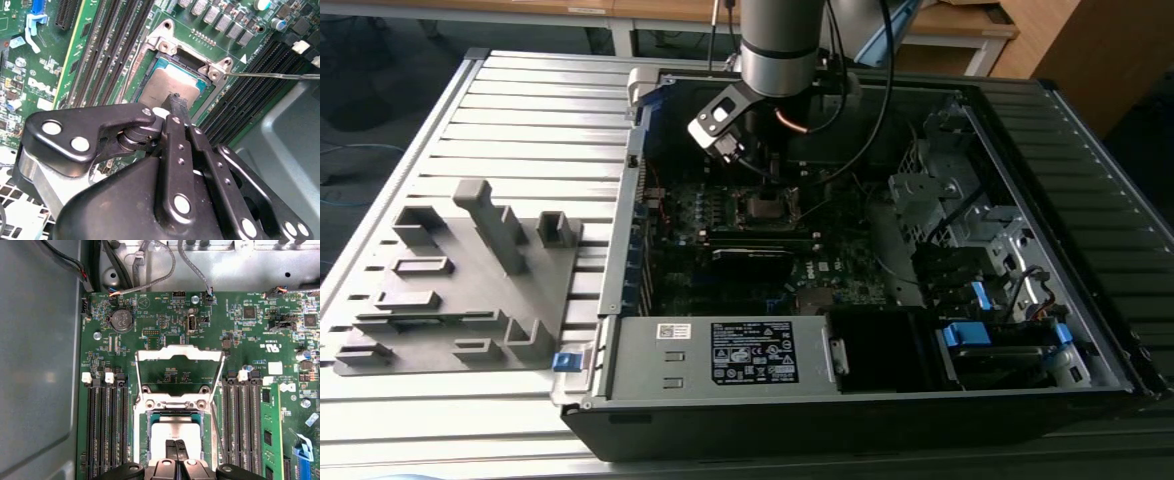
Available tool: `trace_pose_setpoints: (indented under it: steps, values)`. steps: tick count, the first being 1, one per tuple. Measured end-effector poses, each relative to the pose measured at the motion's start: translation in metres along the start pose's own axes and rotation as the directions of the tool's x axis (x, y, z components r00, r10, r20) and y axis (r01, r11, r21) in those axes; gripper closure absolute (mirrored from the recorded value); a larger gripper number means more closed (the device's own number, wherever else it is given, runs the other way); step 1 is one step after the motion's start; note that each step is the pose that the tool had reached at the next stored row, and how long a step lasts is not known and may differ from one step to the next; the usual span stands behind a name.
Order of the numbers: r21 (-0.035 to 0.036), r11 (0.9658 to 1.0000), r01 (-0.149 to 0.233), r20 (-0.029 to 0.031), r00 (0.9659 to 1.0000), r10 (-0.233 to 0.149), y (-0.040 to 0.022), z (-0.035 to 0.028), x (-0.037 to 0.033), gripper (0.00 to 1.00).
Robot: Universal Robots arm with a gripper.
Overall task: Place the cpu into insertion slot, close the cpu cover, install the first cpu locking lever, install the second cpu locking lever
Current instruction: 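Close the cpu cover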
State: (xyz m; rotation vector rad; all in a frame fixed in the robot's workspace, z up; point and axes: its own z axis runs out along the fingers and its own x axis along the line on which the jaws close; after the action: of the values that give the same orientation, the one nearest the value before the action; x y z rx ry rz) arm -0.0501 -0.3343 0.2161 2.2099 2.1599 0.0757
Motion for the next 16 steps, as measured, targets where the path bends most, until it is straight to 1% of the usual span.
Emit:
trace_pose_setpoints:
  steps: [6,16]
  values:
    - [-0.0001,1.0000,0.000,-0.0001,1.0000,0.000,0.0001,-0.0021,0.0000,0.89]
    - [-0.0001,1.0000,0.000,-0.0002,1.0000,0.000,0.0008,-0.0111,0.0000,0.89]
